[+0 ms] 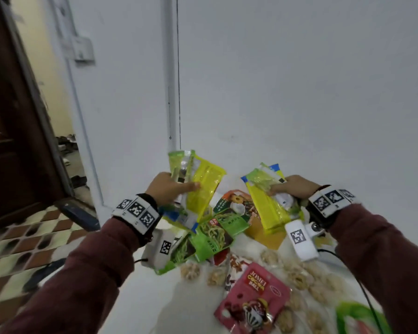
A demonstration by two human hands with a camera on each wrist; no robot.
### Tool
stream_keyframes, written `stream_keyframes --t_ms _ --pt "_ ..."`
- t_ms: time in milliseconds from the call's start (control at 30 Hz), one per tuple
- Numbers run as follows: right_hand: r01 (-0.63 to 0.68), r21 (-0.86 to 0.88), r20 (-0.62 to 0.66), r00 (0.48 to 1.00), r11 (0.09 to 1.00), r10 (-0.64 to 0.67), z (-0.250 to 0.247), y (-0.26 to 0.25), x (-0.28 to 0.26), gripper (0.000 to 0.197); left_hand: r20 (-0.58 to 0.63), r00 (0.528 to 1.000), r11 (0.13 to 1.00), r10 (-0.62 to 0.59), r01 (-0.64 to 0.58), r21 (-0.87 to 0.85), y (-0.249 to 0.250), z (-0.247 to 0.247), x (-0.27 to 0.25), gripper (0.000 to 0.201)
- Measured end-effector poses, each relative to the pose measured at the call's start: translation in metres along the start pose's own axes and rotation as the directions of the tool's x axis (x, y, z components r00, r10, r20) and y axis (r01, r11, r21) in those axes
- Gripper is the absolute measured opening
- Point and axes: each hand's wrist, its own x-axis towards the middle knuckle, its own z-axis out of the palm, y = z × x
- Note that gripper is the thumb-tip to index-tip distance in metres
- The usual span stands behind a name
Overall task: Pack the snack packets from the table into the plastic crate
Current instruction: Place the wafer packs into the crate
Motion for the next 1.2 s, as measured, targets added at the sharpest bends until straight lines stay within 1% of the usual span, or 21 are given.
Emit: stream_keyframes --t_ms 33,67,133,200,233,300,333,367,400,433,467,500,567,700,800,867,933,1000,1067,1133,1200 --pt "-0.019 -0.014 0.025 0.999 1.0 0.02 0.012 -0.007 -0.001 0.036 -0.005 0.995 0.995 -0.101 0.101 -0.006 -0.02 -0.005 0.0 0.042" --pt "-0.038 -0.032 0.053 0.998 0.999 0.04 0.024 -0.013 0.001 0.037 -0.006 0.981 0.981 -0.192 0.192 -0.01 -0.038 -0.009 0.0 0.039" --pt "-0.062 -0.06 0.103 0.992 0.996 0.068 0.046 -0.022 0.006 0.033 -0.005 0.948 0.948 -0.318 0.318 -0.004 -0.07 -0.012 0.001 0.037" --pt "-0.083 -0.07 0.128 0.987 0.994 0.092 0.063 -0.028 0.012 0.033 0.028 0.92 0.92 -0.391 0.391 0.001 -0.091 -0.01 0.0 0.037" --pt "-0.087 -0.09 0.14 0.985 0.992 0.099 0.07 -0.031 0.014 0.032 0.057 0.908 0.91 -0.415 0.414 0.017 -0.099 -0.006 0.0 0.041" --pt "-0.09 -0.145 0.169 0.979 0.985 0.114 0.083 -0.037 0.018 0.027 0.12 0.891 0.898 -0.438 0.427 0.108 -0.111 0.004 0.003 0.05" --pt "-0.09 -0.156 0.177 0.977 0.984 0.118 0.09 -0.038 0.021 0.033 0.143 0.885 0.893 -0.443 0.419 0.165 -0.116 0.009 0.007 0.054" --pt "-0.101 -0.163 0.173 0.976 0.981 0.129 0.097 -0.04 0.023 0.048 0.164 0.885 0.89 -0.435 0.395 0.226 -0.118 0.013 0.01 0.057" --pt "-0.121 -0.189 0.165 0.974 0.975 0.153 0.102 -0.042 0.025 0.061 0.193 0.882 0.885 -0.429 0.368 0.286 -0.118 0.016 0.013 0.057" --pt "-0.13 -0.233 0.157 0.973 0.964 0.169 0.107 -0.045 0.025 0.065 0.225 0.877 0.881 -0.425 0.343 0.325 -0.119 0.019 0.015 0.051" --pt "-0.137 -0.287 0.157 0.97 0.948 0.188 0.11 -0.048 0.025 0.063 0.251 0.871 0.877 -0.422 0.322 0.356 -0.119 0.021 0.017 0.044" --pt "-0.151 -0.333 0.157 0.964 0.931 0.213 0.114 -0.05 0.024 0.059 0.269 0.868 0.872 -0.418 0.301 0.385 -0.117 0.023 0.017 0.043" --pt "-0.177 -0.368 0.152 0.957 0.913 0.248 0.116 -0.052 0.023 0.051 0.294 0.867 0.872 -0.403 0.266 0.41 -0.115 0.022 0.018 0.047" --pt "-0.239 -0.35 0.119 0.948 0.906 0.296 0.115 -0.048 0.024 0.038 0.37 0.835 0.887 -0.408 0.266 0.378 -0.116 0.012 0.025 0.044" --pt "-0.258 -0.308 0.094 0.95 0.916 0.299 0.113 -0.044 0.023 0.038 0.421 0.821 0.879 -0.385 0.188 0.437 -0.112 0.0 0.031 0.046" --pt "-0.261 -0.282 0.083 0.952 0.923 0.294 0.11 -0.043 0.019 0.034 0.452 0.813 0.877 -0.368 0.142 0.458 -0.104 -0.007 0.033 0.042" --pt "-0.252 -0.265 0.058 0.959 0.931 0.276 0.104 -0.043 0.015 0.031 0.473 0.815 0.894 -0.335 0.116 0.434 -0.097 -0.014 0.035 0.038" --pt "-0.248 -0.248 0.022 0.965 0.936 0.262 0.098 -0.042 0.01 0.035 0.493 0.819 0.922 -0.292 0.105 0.372 -0.09 -0.019 0.038 0.047" --pt "-0.242 -0.203 -0.024 0.97 0.949 0.243 0.091 -0.042 0.004 0.031 0.51 0.825 0.946 -0.243 0.086 0.312 -0.083 -0.02 0.041 0.053" --pt "-0.22 -0.142 -0.075 0.975 0.965 0.211 0.083 -0.044 -0.004 0.033 0.501 0.845 0.952 -0.186 0.028 0.306 -0.073 -0.021 0.04 0.047" --pt "-0.171 -0.119 -0.124 0.98 0.978 0.156 0.073 -0.046 -0.015 0.035 0.476 0.87 0.951 -0.127 -0.029 0.308 -0.06 -0.023 0.039 0.047"
